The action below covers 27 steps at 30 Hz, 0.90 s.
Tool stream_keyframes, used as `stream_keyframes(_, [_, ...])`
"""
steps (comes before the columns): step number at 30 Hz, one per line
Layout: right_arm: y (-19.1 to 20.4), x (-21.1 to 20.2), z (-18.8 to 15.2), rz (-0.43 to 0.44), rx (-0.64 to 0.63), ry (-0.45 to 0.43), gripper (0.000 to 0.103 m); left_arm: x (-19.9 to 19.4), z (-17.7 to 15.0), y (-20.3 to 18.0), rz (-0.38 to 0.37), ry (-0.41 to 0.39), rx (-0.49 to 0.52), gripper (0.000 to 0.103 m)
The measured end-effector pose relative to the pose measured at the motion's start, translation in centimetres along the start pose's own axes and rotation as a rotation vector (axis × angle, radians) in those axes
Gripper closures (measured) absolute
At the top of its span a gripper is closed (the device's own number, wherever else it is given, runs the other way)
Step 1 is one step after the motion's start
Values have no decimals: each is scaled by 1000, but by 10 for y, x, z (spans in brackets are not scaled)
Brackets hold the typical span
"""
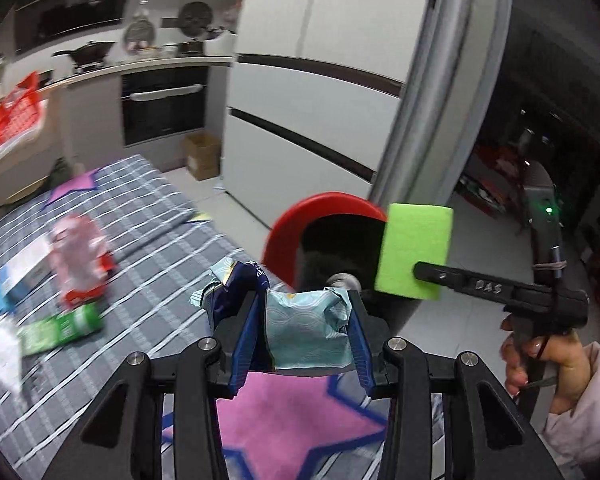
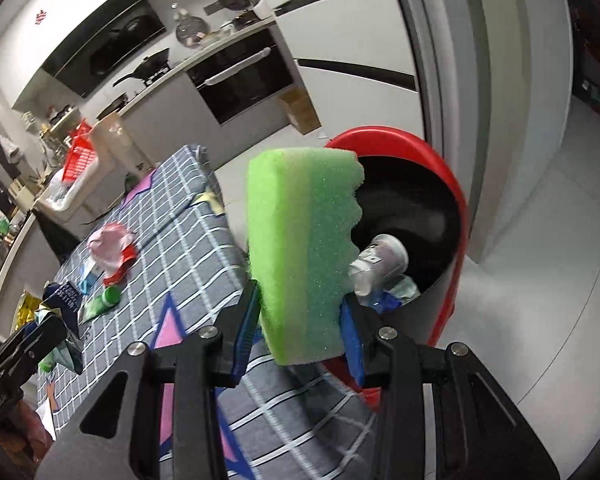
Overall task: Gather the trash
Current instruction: 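Open both tools to drop the wrapper and sponge into the bin, then move both open tools back over the trash on the table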
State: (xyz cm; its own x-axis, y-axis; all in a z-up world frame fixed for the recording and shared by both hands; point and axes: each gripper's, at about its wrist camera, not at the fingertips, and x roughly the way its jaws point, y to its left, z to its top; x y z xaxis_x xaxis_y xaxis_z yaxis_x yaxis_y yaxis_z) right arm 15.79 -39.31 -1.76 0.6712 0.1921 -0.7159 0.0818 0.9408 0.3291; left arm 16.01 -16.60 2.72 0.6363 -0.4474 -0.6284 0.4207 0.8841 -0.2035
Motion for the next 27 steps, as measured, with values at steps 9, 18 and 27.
stream_keyframes(9, [-30,20,17,2,34,15,63,67,33,-54,-51,52,97,0])
stream_keyframes(18, [-60,24,28,22,89,11,52,126,47,-81,-39,109,130,0])
stream_keyframes(27, [-80,-2,13,30,140,-31,52,155,49,-97,31,122,165,0])
